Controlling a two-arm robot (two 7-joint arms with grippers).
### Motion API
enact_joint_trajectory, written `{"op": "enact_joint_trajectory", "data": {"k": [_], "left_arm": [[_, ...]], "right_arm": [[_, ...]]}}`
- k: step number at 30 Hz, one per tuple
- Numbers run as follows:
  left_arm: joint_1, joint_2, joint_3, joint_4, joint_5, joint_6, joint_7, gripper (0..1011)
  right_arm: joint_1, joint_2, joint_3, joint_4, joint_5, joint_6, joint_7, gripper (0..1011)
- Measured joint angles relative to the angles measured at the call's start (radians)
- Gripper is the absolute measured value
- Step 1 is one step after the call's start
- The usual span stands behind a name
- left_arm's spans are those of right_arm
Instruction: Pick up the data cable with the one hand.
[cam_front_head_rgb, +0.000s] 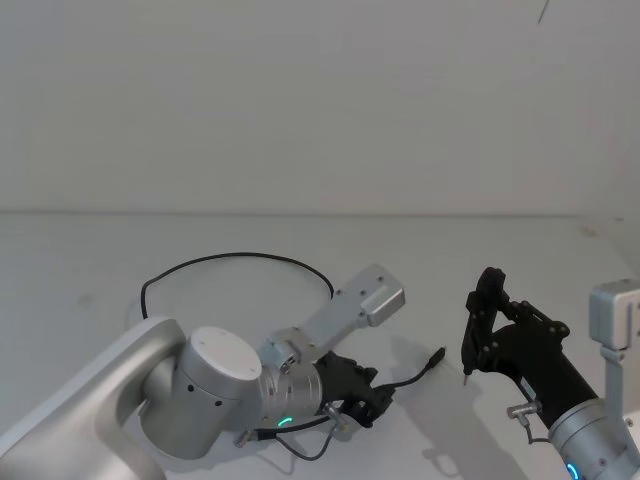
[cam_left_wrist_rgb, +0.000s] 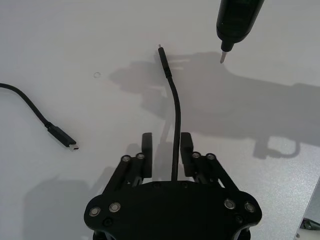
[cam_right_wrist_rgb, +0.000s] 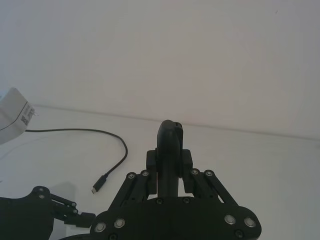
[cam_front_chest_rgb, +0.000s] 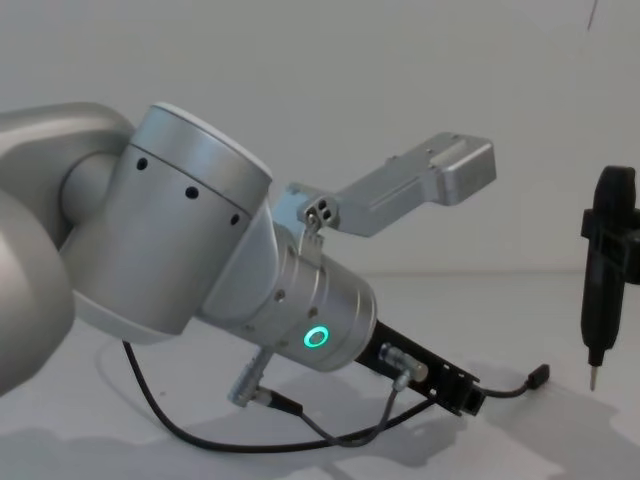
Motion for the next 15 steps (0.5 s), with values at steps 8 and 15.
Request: {"op": "enact_joint_trajectory", "data": {"k": [8,15], "left_arm": [[-0.001,-0.003,0.002,0.004,0.001,0.001,0.0,103],[-0.002,-0.005,0.002,0.006,0.002,0.002,0.0,43]], "right_arm": [[0.0,0.0,0.0,0.0,0.0,0.0,0.0,279],[0.0,0.0,0.0,0.0,0.0,0.0,0.0,279]]}}
